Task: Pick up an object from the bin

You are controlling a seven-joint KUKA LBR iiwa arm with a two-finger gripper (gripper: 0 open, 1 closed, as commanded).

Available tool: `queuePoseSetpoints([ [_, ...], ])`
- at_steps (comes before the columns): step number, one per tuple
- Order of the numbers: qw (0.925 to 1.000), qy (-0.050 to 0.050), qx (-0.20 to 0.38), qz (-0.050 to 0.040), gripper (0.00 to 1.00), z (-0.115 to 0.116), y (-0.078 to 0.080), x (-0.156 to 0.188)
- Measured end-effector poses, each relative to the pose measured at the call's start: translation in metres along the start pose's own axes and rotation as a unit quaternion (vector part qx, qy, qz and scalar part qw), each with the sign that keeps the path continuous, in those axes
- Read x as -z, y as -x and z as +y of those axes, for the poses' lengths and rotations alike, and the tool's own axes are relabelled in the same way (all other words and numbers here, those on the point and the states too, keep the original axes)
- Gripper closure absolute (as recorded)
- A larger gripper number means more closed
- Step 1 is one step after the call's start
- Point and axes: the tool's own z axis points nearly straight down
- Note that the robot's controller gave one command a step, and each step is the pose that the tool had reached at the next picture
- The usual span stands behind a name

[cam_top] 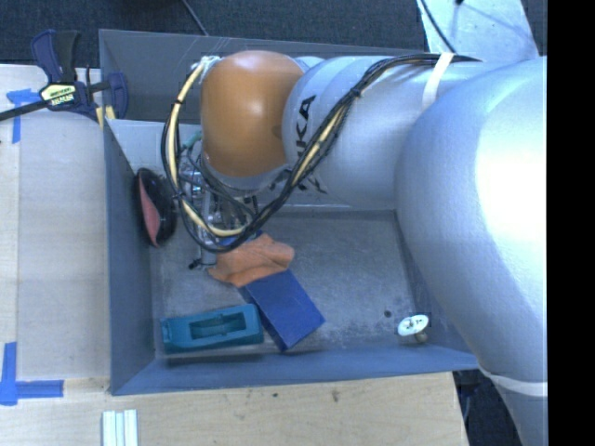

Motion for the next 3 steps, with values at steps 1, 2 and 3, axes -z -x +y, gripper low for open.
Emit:
queuePoseSetpoints([
  [1,0.9995,-0.001,-0.031,0.0014,1.00,-0.041,-0.012,-0.056],
  [2,0.9995,-0.001,-0.031,0.0014,1.00,-0.040,-0.012,-0.056],
  [3,0.9998,-0.002,-0.021,0.0055,1.00,-0.041,-0.024,-0.005],
])
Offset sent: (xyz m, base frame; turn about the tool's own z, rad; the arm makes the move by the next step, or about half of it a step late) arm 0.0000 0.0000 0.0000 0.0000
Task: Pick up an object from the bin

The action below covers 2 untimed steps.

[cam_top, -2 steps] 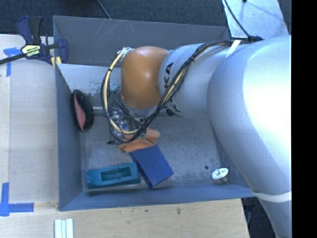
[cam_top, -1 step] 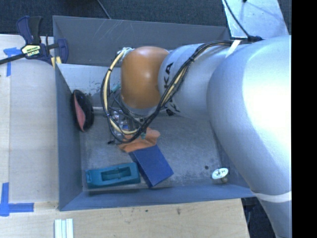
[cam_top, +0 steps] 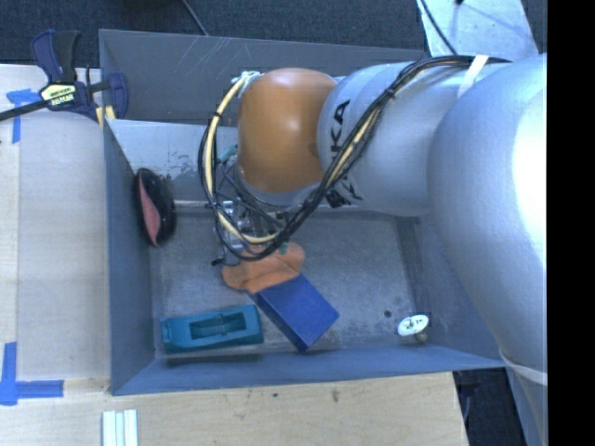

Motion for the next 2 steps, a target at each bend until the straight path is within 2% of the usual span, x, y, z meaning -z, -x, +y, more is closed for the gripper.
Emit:
queuePoseSetpoints([
  [1,1.0000,0.001,0.002,-0.0030,1.00,-0.021,0.014,0.056],
  [2,0.9995,0.001,-0.033,-0.0035,0.00,-0.042,-0.004,0.081],
])
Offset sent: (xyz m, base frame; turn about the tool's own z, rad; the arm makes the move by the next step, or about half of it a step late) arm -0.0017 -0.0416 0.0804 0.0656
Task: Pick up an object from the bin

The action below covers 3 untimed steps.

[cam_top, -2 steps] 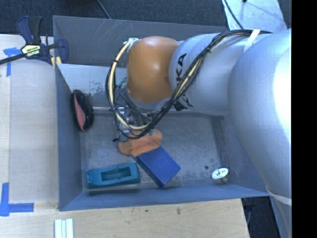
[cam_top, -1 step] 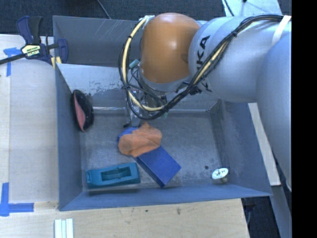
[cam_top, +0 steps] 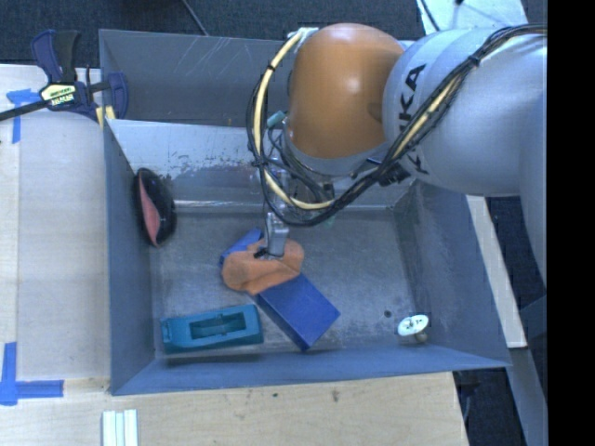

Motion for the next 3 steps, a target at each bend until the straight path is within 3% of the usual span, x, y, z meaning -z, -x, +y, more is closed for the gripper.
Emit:
queuePoseSetpoints([
  [1,1.0000,0.000,0.000,0.0001,0.00,0.000,0.000,0.000],
  [2,0.9995,0.000,0.032,-0.0030,0.00,-0.014,-0.006,-0.049],
  [3,0.9977,0.000,0.067,-0.0003,1.00,-0.031,-0.004,-0.091],
])
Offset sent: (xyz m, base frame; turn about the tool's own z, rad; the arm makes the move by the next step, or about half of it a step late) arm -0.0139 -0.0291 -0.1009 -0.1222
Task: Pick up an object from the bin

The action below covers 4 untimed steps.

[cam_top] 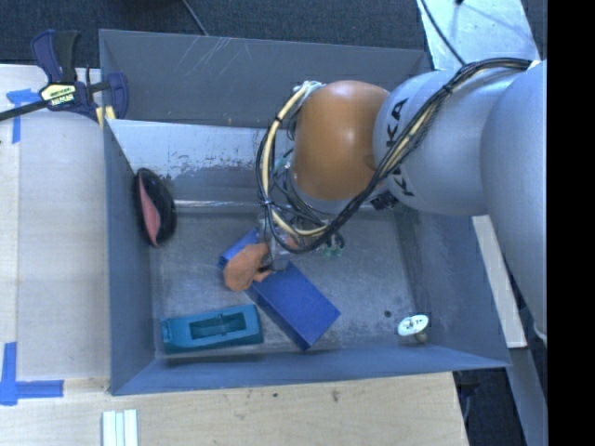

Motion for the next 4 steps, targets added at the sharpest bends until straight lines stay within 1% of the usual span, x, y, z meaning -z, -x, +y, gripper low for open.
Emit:
queuePoseSetpoints([
  [1,1.0000,0.000,0.000,0.0000,1.00,0.000,0.000,0.000],
  [2,1.0000,0.000,-0.001,0.0031,1.00,0.001,0.000,0.005],
  [3,0.9982,0.000,0.060,0.0005,1.00,0.001,-0.036,0.041],
  [4,0.9982,0.000,0.060,0.0006,1.00,0.001,-0.036,0.041],
])
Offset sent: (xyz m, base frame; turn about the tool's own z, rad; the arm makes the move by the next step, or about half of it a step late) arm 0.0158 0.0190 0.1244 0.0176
